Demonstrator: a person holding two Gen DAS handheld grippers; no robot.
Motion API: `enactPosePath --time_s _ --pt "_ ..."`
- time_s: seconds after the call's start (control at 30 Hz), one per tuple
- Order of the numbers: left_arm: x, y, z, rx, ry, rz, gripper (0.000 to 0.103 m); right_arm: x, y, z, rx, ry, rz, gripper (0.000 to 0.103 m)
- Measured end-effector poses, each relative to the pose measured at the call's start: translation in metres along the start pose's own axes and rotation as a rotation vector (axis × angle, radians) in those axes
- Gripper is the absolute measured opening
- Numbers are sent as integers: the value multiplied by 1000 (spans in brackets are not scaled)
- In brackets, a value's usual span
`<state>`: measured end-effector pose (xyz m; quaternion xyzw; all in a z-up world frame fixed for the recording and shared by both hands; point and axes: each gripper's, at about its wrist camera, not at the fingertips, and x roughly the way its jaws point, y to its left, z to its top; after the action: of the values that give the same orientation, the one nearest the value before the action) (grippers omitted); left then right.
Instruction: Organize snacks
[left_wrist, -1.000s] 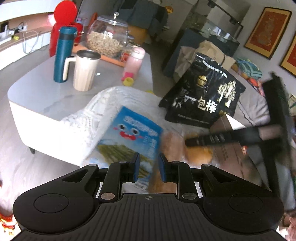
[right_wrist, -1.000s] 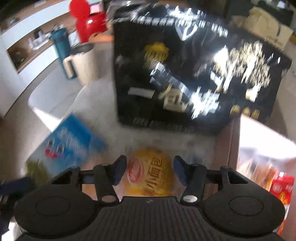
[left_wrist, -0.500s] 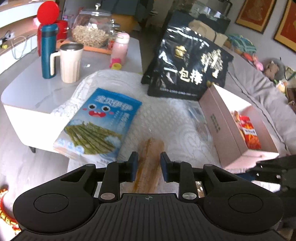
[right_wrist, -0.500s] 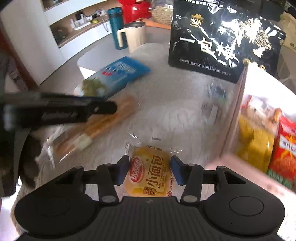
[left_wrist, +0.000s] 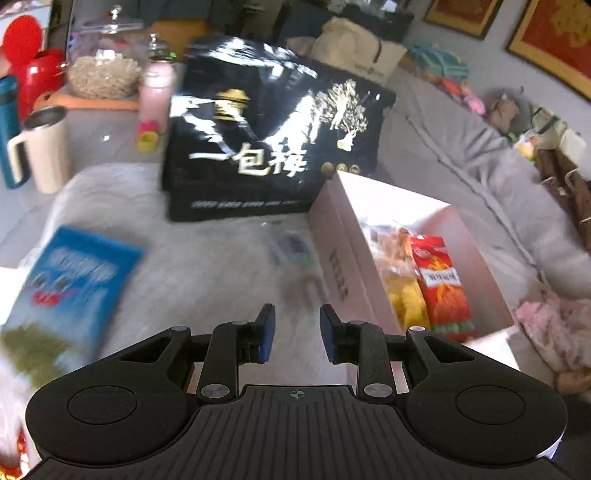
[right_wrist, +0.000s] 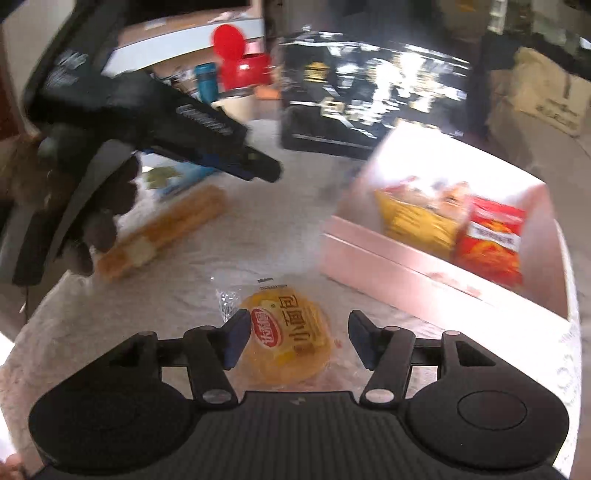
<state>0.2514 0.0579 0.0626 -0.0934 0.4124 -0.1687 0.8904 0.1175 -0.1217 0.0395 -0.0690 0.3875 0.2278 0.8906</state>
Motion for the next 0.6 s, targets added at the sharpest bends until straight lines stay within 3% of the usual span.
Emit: enactPosePath --time_s 0.13,0.27,0.43,0.6 --pt "40 -15 20 27 -5 72 30 2 -13 -10 55 -54 -17 63" --pt "71 -23 26 119 63 120 25 5 -17 -23 83 -100 -1 67" --pt "64 -30 12 258 50 191 39 8 -19 -39 82 -150 20 71" --pt "47 -27 -3 372 38 296 39 11 -15 -46 64 -177 -3 73"
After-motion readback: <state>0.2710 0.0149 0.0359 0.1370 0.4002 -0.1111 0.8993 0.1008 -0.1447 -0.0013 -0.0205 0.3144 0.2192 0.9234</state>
